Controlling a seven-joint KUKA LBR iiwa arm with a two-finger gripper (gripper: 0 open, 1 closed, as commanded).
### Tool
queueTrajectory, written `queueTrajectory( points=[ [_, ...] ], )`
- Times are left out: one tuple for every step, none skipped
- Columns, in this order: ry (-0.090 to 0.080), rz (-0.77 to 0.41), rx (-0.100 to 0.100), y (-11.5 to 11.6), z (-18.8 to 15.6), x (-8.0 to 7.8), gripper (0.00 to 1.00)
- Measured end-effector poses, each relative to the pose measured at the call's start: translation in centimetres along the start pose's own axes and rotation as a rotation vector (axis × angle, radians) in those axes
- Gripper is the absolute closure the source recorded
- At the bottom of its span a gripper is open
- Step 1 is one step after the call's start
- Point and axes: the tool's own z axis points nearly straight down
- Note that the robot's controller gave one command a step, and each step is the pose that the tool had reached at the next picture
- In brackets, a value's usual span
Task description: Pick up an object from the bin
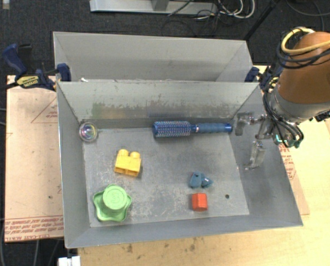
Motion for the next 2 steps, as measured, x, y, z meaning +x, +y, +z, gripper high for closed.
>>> queueTrajectory(
  points=[
    [0.001, -0.178, -0.003, 7.2, 10.6, 2.3, 0.0],
    [-0.001, -0.242, 0.0, 8.5, 14.1, 5.7, 0.0]
  ],
)
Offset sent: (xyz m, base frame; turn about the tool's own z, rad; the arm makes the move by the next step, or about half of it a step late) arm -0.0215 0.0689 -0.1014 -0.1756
